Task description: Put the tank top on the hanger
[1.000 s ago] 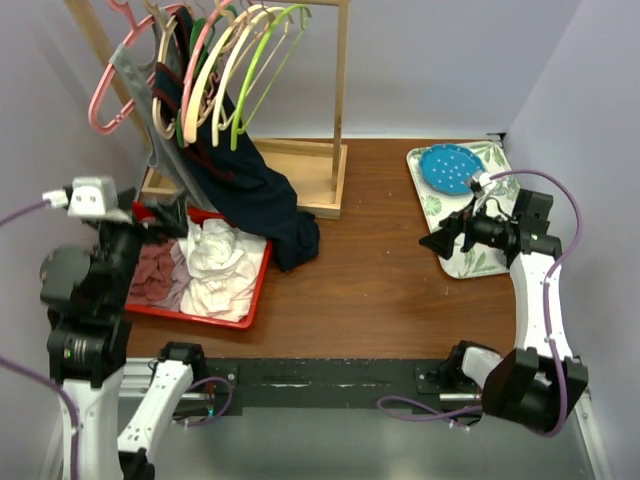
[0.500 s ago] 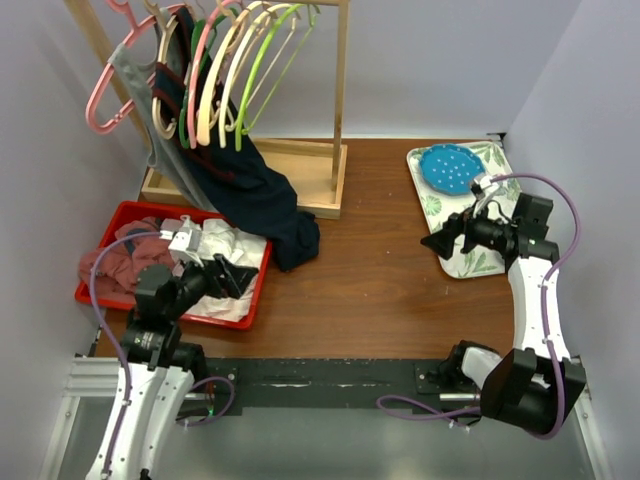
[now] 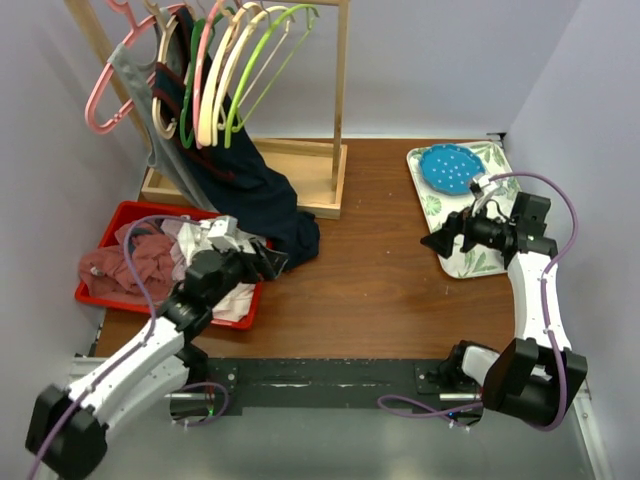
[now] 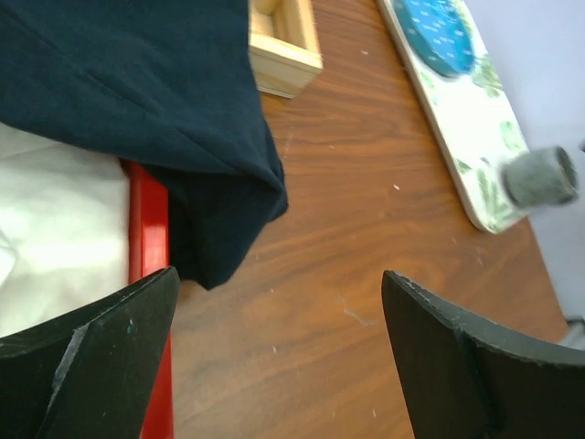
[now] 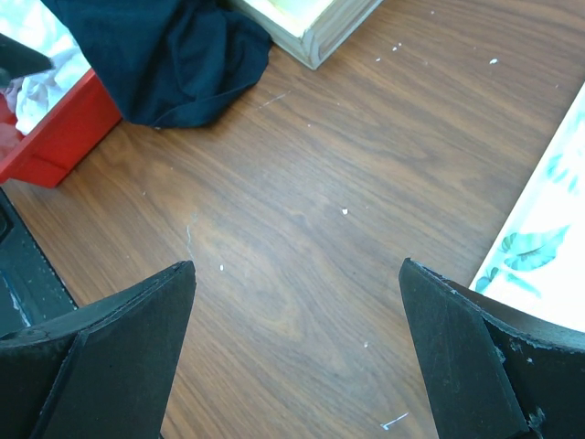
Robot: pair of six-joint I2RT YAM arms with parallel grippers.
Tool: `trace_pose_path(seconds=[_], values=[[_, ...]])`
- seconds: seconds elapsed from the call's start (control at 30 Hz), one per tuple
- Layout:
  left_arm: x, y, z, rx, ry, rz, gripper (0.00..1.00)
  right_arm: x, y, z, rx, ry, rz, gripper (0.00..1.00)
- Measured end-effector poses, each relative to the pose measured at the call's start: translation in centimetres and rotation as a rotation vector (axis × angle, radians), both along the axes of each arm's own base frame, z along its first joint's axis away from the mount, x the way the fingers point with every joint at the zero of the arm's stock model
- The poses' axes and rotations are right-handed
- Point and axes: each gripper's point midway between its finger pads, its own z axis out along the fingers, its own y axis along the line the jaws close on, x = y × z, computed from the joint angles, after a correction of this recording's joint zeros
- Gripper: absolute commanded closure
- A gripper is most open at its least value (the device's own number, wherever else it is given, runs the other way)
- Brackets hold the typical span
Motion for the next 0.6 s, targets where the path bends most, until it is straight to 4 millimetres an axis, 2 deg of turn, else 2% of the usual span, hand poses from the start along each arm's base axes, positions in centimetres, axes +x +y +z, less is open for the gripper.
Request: trace_pose_path(seconds=[0.07,0.17,0.2,0.27,0.33,0.47,0.57,0.6], values=[[0.8,-1.0,-0.8,0.010,0.004,0.034,0.12,-0.1,0.0,-0.1,0.000,0.005,0.001,0.01],[2.6,-1.3,-2.7,0.044,0.035,0.120,0.24,-0.1,0.0,-0.2,-0.002,0.005,0.005,0.01],[3.5,-1.2,-3.1,0.055,0.039,0.158,0.38,-0.2,0.0,-0.2,-0.002,0.005,0.006,0.01],[5.1,-1.2,-3.0,0.057,0.032,0.221,0.50,-0.2,0.1,-0.2,-0.002,0.004,0.010,0.01],[6.3,-1.0,-3.0,0.064,0.019,0.270,0.52,-0.3,0.1,-0.2,-0.001,0.003,0.014,0.02],[8.0,-0.3,-2.9,0.087,-0.002,0.351,0.65,-0.6,0.3,-0.2,0.004,0.006,0.030,0.01],[9.5,0.2,-2.1,0.077,-0.026,0.397,1.00,-0.9,0.5,-0.3,0.008,0.014,0.042,0.01],[9.9,0.5,-1.8,0.066,-0.030,0.412,1.00,-0.9,0.5,-0.3,0.007,0.016,0.045,0.01]])
